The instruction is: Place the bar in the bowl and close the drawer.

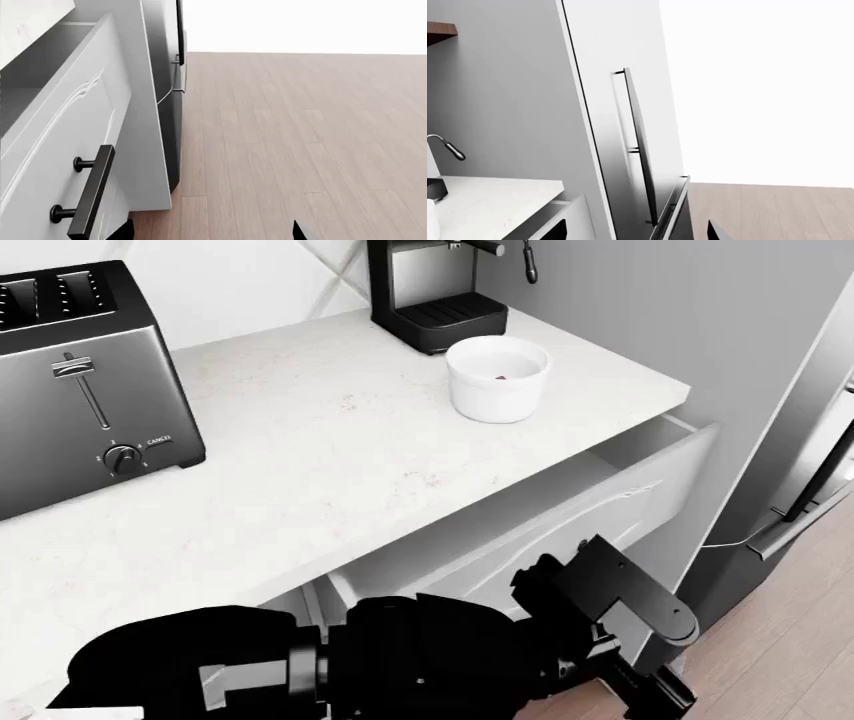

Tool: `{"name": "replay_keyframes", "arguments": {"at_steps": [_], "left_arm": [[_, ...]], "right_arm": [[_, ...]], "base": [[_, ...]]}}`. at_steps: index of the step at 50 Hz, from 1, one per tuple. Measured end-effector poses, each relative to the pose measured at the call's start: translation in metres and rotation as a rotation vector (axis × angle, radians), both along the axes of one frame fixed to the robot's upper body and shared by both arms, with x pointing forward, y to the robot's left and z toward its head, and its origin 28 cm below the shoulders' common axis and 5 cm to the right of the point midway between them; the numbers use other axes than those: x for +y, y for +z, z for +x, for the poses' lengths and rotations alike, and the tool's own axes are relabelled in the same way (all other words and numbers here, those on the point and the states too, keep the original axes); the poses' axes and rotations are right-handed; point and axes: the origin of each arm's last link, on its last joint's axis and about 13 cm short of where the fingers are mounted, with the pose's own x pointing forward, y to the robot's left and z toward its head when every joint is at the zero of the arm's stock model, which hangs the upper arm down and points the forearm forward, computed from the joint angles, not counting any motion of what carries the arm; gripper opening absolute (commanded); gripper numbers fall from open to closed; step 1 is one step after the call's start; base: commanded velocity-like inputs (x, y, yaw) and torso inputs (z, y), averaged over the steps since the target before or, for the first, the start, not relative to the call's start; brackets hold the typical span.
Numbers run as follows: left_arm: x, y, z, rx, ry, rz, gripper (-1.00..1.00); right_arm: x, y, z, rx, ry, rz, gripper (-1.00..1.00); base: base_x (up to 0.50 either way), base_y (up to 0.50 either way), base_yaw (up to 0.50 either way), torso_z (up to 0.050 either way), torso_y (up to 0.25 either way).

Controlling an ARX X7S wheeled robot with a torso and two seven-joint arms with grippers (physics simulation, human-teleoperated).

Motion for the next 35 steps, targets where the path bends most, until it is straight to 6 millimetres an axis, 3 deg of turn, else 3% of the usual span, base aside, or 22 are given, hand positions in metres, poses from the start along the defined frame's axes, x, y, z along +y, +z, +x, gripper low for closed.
{"name": "replay_keyframes", "arguments": {"at_steps": [16,35], "left_arm": [[0.009,-0.042,0.006,0.039,0.026,0.131,1.0],[0.032,-0.075,0.032,0.079,0.138,0.21,1.0]], "right_arm": [[0.002,-0.005,0.002,0.001,0.012,0.017,1.0],[0.005,-0.009,0.005,0.003,0.03,0.028,1.0]], "base": [[0.0,0.0,0.0,0.0,0.0],[0.0,0.0,0.0,0.0,0.0]]}}
